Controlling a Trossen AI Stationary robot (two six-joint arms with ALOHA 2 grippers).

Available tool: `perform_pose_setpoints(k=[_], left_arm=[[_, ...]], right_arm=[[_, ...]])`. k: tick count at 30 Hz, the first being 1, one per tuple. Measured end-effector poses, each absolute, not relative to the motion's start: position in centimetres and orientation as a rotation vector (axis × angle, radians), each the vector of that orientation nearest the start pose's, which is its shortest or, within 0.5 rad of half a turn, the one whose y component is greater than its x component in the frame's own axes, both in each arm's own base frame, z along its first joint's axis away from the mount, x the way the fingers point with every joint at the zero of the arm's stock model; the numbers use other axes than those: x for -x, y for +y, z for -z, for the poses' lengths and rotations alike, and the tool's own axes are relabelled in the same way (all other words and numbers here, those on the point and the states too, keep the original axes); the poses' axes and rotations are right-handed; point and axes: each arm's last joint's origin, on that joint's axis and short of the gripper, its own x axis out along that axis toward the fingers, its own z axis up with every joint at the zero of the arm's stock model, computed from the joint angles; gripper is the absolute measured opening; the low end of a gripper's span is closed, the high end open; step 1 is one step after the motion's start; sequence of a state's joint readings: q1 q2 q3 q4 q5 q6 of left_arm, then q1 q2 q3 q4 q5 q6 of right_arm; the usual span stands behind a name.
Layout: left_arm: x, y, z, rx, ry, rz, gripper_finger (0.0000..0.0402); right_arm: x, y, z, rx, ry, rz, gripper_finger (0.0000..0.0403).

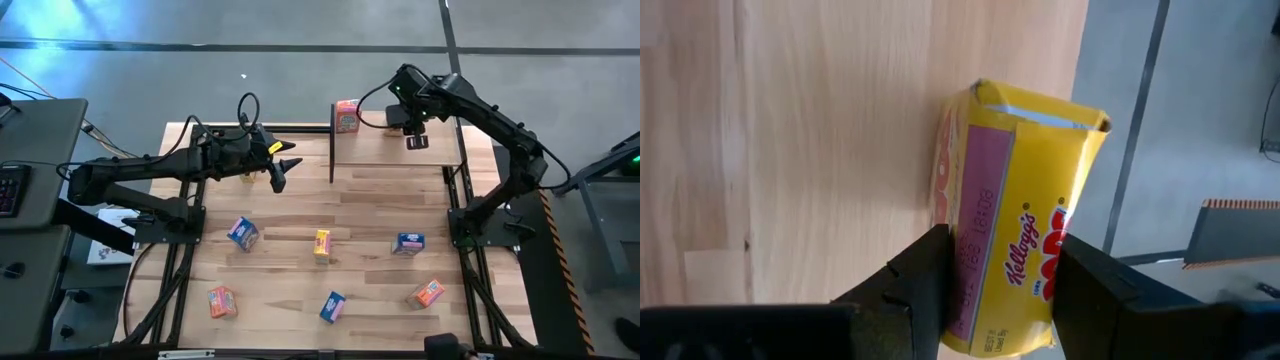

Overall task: Stack cereal on shelf
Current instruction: Put the middle yellow cereal box on the shelf

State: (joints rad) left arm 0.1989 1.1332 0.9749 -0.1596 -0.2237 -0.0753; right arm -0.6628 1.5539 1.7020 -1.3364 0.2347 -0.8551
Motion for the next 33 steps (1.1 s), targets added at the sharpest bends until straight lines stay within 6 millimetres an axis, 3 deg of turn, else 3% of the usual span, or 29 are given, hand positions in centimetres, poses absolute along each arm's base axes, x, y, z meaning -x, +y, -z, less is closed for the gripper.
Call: perform_pose_setpoints(k=[11, 33], left_arm=[[-24.45, 5.57, -33.33, 0.07, 0.304, -0.43, 0.0211], [-24.45, 5.58, -33.33, 0.07, 0.304, -0.43, 0.0211]], right_arm=[[-22.02, -18.27, -37.3, 0.449, 1.433, 0.221, 0.0144], [-22.13, -18.68, -37.39, 0.46, 1.423, 0.269, 0.0239]])
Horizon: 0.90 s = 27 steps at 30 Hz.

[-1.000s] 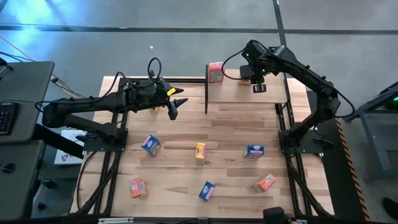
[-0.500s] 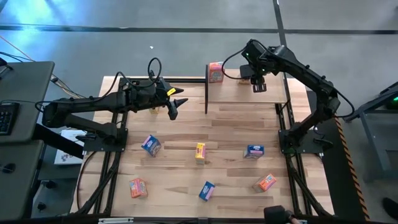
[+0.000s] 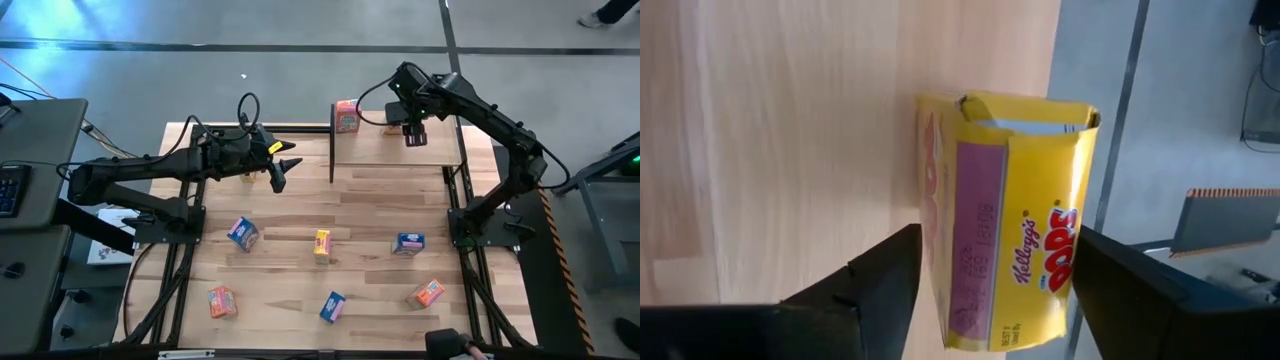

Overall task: Stack cereal on shelf
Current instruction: Put the middle yellow cereal box on the shelf, then put the top right blue cereal box on the shelf

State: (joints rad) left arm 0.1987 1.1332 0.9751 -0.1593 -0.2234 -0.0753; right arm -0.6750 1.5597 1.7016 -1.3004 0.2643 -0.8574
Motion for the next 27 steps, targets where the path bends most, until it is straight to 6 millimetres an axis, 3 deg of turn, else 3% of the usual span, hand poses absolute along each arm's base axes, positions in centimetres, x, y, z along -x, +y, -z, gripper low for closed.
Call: perform_pose_setpoints(k=[10, 19, 27], left_arm=[[-24.4, 5.6, -33.3, 0.07, 0.304, -0.43, 0.0211], [-24.4, 5.6, -33.3, 0.07, 0.304, -0.431, 0.0211], [-24.4, 5.6, -33.3, 0.07, 0.304, -0.43, 0.0211]], right_arm=[[-22.2, -18.8, -37.5, 0.47, 1.425, 0.293, 0.0246], [-22.0, -18.6, -39.2, 0.483, 1.378, 0.33, 0.0247], [-21.8, -18.5, -39.6, 0.463, 1.368, 0.34, 0.0247]])
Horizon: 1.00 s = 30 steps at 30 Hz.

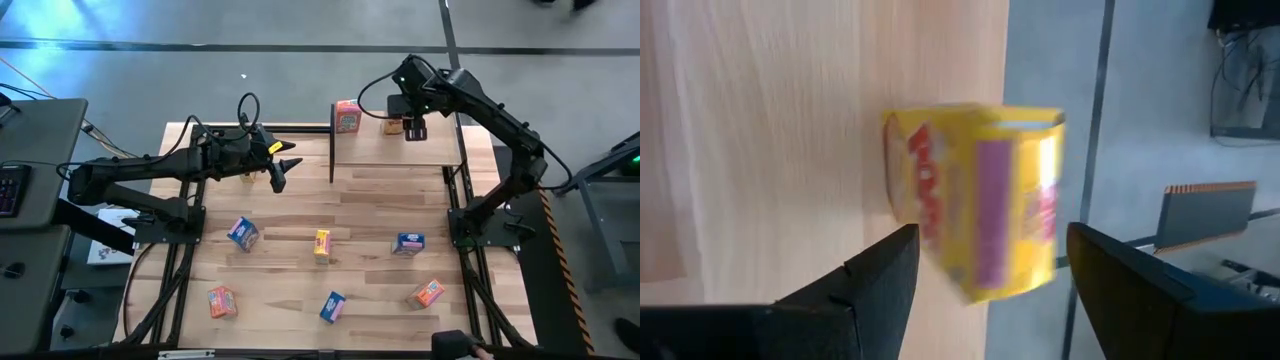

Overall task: Stack cereal on shelf
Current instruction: Put the top right blue cereal box on the shelf

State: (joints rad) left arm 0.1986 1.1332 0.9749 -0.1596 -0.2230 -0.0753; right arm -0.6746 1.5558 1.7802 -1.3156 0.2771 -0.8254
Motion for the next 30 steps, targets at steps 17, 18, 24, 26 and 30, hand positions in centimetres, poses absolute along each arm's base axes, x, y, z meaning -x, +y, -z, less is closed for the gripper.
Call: perform_pose_setpoints(k=[17, 18, 24, 26, 30], left_arm=[[-24.5, 5.6, -33.3, 0.07, 0.304, -0.43, 0.0211], [-24.4, 5.6, -33.3, 0.07, 0.304, -0.43, 0.0211], [-24.4, 5.6, -33.3, 0.07, 0.304, -0.43, 0.0211], [-24.4, 5.6, -33.3, 0.07, 0.304, -0.43, 0.0211], [-24.4, 5.6, -33.3, 0.07, 0.304, -0.43, 0.0211]], right_arm=[[-19.3, -12.1, -42.3, 0.25, 1.225, 0.32, 0.0247], [-19.2, -11.6, -42.4, 0.224, 1.217, 0.31, 0.0247], [-18.8, -8.6, -41.3, 0.059, 1.248, 0.277, 0.0247], [-18.8, -7.4, -40.4, 0.015, 1.278, 0.27, 0.0247], [-18.7, -4.9, -38.4, -0.039, 1.317, 0.239, 0.0247]])
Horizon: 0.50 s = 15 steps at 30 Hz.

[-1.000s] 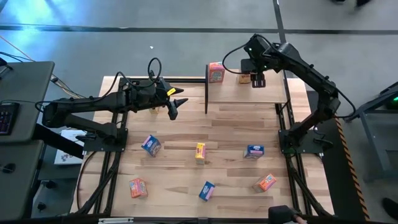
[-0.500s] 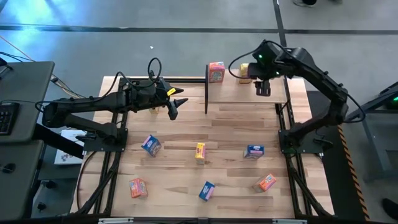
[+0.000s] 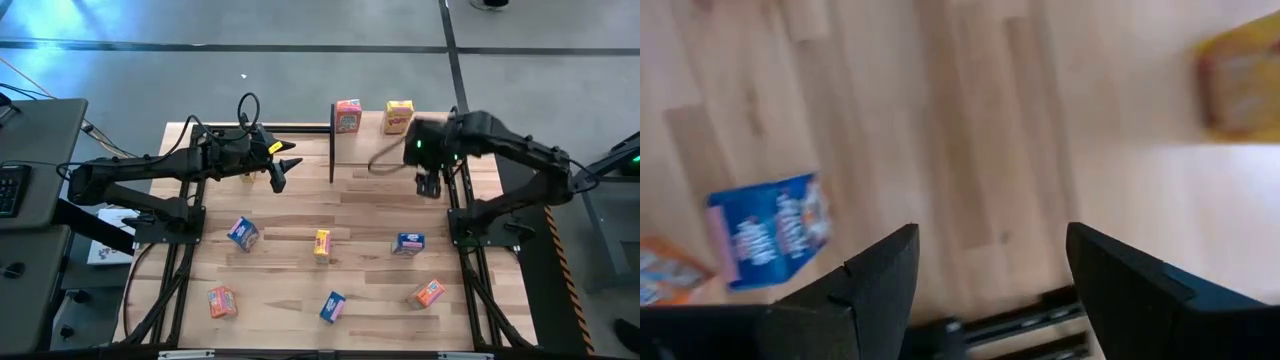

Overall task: Stack cereal on shelf
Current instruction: Put the top right blue cereal box on the shelf

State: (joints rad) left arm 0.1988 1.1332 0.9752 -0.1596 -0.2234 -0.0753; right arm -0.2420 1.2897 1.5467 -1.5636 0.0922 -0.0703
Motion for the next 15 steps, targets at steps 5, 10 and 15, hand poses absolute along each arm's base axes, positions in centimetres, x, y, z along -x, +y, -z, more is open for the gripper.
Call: perform_pose_setpoints(k=[5, 10, 15], left_arm=[[-24.4, 5.6, -33.3, 0.07, 0.304, -0.43, 0.0211], [-24.4, 5.6, -33.3, 0.07, 0.304, -0.43, 0.0211], [-24.4, 5.6, -33.3, 0.07, 0.304, -0.431, 0.0211]], right_arm=[[-18.7, -1.9, -35.7, -0.102, 1.363, 0.206, 0.0247], [-18.7, 0.5, -33.4, -0.121, 1.375, 0.194, 0.0247], [-18.8, 2.7, -31.6, -0.125, 1.394, 0.181, 0.0247]])
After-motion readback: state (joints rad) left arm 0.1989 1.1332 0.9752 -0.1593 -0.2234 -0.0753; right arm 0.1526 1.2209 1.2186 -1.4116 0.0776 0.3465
